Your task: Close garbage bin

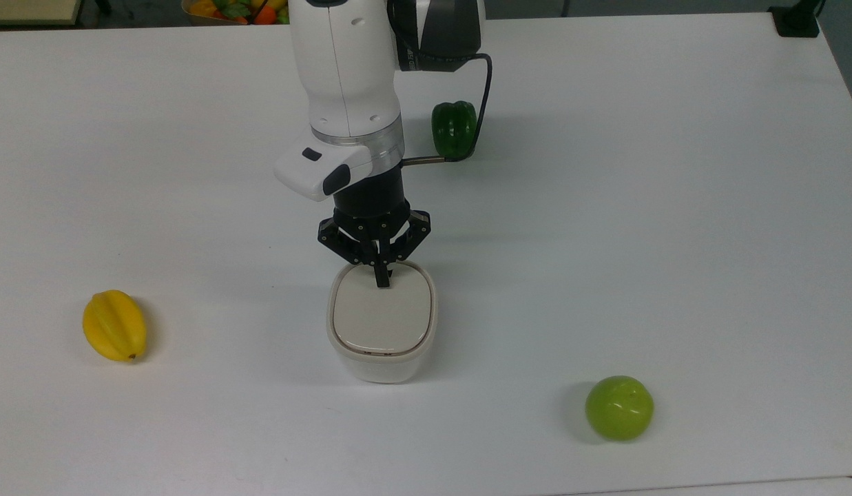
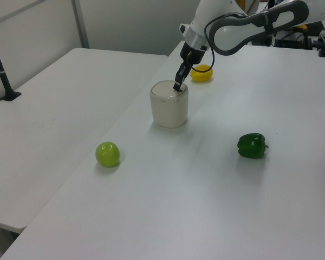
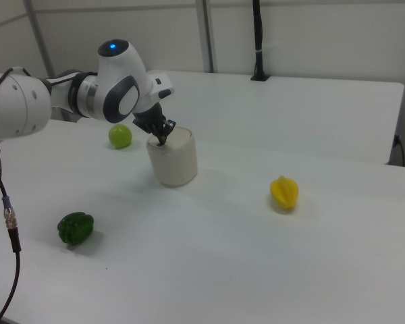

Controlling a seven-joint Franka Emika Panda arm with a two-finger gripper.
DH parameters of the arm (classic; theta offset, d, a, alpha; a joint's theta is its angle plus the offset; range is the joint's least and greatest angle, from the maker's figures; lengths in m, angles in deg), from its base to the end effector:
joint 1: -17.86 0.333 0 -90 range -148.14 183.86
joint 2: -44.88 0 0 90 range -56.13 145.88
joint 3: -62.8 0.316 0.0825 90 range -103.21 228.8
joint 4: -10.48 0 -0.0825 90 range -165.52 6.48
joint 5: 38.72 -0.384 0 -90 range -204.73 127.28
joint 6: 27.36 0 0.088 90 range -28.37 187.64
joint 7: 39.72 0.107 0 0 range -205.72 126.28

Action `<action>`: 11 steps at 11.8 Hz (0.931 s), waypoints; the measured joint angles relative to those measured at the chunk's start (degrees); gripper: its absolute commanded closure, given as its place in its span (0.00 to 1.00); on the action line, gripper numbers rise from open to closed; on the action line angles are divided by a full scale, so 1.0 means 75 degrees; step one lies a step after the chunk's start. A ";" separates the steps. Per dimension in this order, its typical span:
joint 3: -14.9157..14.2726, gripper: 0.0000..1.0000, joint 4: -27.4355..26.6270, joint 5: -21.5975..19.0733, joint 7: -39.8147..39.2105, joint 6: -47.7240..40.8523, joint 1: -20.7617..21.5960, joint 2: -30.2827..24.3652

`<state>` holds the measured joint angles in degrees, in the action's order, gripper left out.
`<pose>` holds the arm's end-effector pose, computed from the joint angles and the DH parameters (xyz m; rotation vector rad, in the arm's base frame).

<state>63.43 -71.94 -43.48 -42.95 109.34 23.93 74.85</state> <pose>0.7351 0.0855 0.4343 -2.9821 -0.1828 -0.6396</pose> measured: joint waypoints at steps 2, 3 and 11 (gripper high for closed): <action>0.0000 1.00 0.0002 -0.0007 0.0001 0.0000 0.0001 -0.0036; 0.0000 1.00 0.0003 -0.0008 0.0002 0.0000 0.0003 -0.0108; -0.0036 0.00 -0.0003 -0.0021 0.1056 -0.2618 -0.0009 -0.1297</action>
<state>63.16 -71.96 -43.64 -35.03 89.70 23.87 65.12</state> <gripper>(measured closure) 0.670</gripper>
